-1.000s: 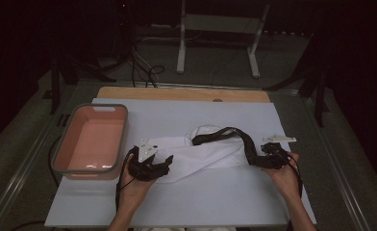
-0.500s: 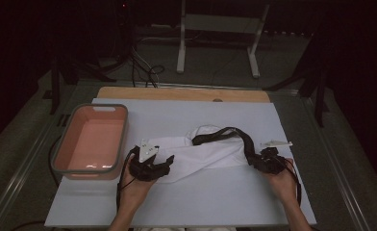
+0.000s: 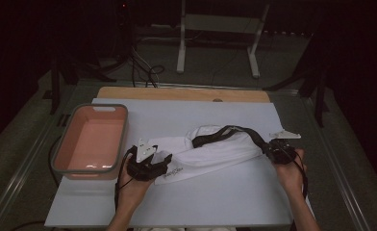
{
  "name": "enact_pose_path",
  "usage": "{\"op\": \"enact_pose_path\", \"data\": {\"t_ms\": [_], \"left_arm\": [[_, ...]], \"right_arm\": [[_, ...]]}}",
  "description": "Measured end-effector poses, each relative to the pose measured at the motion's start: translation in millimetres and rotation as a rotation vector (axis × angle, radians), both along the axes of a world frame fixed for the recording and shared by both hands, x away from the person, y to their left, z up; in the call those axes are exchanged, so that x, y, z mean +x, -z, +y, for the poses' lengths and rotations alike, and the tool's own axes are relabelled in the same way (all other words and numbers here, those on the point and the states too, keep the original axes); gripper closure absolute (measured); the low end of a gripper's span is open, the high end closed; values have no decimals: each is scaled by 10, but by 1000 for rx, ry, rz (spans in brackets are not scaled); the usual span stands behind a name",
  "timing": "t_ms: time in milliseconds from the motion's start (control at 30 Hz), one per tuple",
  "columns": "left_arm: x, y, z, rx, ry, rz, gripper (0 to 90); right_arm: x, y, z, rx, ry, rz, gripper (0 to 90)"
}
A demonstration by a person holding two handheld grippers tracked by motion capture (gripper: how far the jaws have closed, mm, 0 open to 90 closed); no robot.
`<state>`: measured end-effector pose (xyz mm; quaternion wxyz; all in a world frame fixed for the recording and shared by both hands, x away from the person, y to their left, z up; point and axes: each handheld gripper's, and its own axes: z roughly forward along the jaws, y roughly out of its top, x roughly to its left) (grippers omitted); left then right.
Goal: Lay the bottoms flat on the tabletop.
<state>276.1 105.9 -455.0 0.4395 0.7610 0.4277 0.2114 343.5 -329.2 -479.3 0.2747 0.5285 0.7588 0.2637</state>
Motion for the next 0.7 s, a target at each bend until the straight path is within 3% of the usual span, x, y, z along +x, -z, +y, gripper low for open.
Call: {"op": "enact_pose_path", "data": {"t_ms": [267, 467, 500, 567, 700], "left_arm": [[-21, 9, -8, 7, 9, 2, 400], [-57, 61, -41, 16, 36, 16, 417], [-59, 72, -51, 13, 39, 17, 418], [-61, 89, -76, 13, 49, 23, 419], [-72, 130, -154, 23, 84, 40, 425]], "right_arm": [[141, 30, -147, -11, 79, -7, 865], [178, 74, -142, 7, 78, 16, 851], [179, 79, -142, 23, 72, 17, 812], [180, 85, -145, 75, 60, 26, 632], [136, 53, -88, 69, 45, 17, 423]]}}
